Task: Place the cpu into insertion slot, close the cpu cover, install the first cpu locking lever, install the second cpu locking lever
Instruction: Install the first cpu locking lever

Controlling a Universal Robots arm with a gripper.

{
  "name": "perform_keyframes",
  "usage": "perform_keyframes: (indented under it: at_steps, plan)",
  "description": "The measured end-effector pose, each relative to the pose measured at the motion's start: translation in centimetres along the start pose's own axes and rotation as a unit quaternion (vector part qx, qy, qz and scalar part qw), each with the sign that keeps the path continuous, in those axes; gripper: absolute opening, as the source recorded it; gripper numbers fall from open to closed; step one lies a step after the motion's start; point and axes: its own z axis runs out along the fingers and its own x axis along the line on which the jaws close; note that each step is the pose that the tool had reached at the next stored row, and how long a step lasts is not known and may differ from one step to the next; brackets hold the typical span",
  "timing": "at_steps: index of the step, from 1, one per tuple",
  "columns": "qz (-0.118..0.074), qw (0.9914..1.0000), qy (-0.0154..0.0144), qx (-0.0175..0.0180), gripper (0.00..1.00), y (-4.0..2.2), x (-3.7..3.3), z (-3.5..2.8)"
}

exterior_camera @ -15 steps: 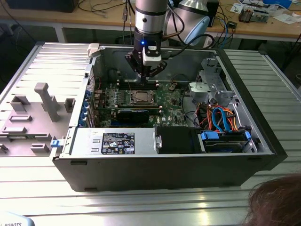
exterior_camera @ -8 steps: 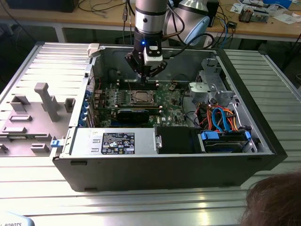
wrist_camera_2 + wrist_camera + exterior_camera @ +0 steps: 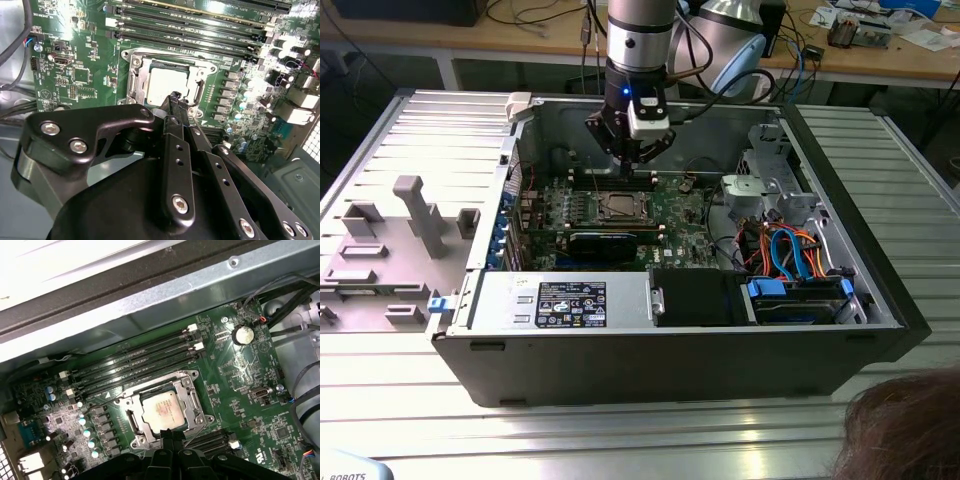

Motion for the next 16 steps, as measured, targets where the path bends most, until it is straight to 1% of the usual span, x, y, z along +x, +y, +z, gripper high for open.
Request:
perform_keyframes:
  at_steps: [8, 14, 16]
  plan:
    - [-0.019, 0.99981, -0.0011, 0.0002, 0.11, 0.00, 0.00, 0.00]
    - [-0.034, 0.99944, -0.0018, 0.0003, 0.11, 0.00, 0.00, 0.00]
    - [-0.041, 0.99916, -0.0022, 0.0004, 0.11, 0.00, 0.00, 0.00]
